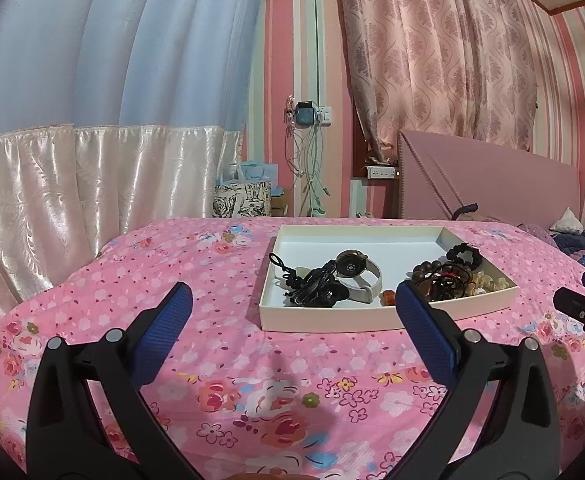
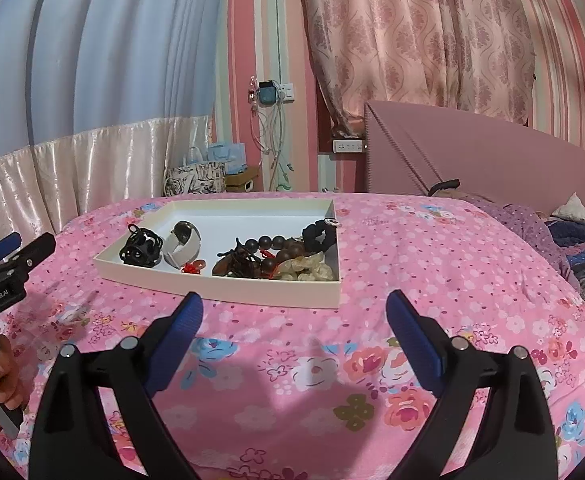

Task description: Organize jewelry

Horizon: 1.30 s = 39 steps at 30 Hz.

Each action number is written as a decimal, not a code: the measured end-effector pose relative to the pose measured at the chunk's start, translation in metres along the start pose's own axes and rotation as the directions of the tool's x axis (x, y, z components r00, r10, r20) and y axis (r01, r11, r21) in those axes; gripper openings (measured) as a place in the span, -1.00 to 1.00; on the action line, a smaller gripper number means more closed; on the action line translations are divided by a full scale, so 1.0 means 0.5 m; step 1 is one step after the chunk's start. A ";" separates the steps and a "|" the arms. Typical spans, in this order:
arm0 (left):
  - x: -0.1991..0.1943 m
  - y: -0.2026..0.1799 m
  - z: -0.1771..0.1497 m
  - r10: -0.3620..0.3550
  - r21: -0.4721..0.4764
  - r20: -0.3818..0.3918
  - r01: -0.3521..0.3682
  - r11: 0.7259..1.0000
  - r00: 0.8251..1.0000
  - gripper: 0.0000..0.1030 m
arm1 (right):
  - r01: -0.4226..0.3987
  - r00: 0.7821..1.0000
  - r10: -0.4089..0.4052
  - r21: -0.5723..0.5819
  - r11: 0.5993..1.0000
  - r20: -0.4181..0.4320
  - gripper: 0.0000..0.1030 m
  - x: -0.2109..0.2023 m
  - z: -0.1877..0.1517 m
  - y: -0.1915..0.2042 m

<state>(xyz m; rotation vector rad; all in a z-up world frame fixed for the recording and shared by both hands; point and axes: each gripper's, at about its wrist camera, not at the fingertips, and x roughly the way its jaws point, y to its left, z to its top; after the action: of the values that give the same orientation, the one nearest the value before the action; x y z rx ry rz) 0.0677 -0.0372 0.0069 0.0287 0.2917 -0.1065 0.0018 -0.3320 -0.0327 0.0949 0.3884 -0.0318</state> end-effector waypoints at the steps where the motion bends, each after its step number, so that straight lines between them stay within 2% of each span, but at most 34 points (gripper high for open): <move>1: 0.000 0.000 0.000 0.000 0.000 0.000 0.000 1.000 1.000 0.94 | 0.000 1.000 0.000 0.000 1.000 0.000 0.80 0.001 0.000 0.000; 10: 0.004 0.013 -0.001 0.008 -0.030 -0.009 -0.008 1.000 1.000 0.94 | 0.003 1.000 -0.003 0.001 1.000 -0.001 0.80 0.001 -0.001 0.001; 39: 0.003 0.004 -0.002 0.009 -0.008 -0.004 -0.009 1.000 1.000 0.94 | 0.015 1.000 -0.014 -0.010 1.000 0.016 0.87 -0.002 -0.009 0.003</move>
<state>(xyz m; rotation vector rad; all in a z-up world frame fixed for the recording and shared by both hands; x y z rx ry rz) 0.0691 -0.0351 0.0054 0.0225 0.2965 -0.0965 -0.0008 -0.3299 -0.0365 0.0815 0.3733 -0.0448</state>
